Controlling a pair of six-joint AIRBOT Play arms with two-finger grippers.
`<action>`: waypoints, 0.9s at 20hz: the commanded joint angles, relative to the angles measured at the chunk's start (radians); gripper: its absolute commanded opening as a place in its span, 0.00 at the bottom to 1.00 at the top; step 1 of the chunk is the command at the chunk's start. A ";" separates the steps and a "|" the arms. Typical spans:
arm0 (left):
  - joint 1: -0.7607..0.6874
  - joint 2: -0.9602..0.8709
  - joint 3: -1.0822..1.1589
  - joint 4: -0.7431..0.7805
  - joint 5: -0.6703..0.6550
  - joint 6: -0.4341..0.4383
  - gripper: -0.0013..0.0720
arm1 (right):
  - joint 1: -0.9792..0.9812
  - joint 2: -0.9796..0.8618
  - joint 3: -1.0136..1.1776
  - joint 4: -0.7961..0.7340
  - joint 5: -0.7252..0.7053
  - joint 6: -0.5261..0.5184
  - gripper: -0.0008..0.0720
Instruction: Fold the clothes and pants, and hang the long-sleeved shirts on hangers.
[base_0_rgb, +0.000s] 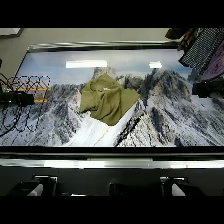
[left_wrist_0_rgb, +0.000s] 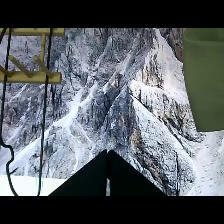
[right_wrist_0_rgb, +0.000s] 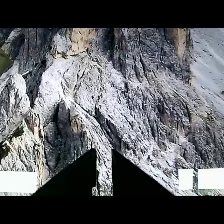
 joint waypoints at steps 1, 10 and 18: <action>0.001 0.001 -0.002 0.000 0.002 0.000 0.05 | 0.000 -0.001 0.000 0.000 0.000 0.000 0.21; 0.001 0.000 -0.005 0.000 0.004 0.000 0.05 | 0.000 0.000 0.001 0.000 0.000 0.000 0.21; 0.000 0.000 -0.005 -0.001 0.046 0.000 0.05 | 0.000 0.000 0.001 0.000 0.000 0.000 0.21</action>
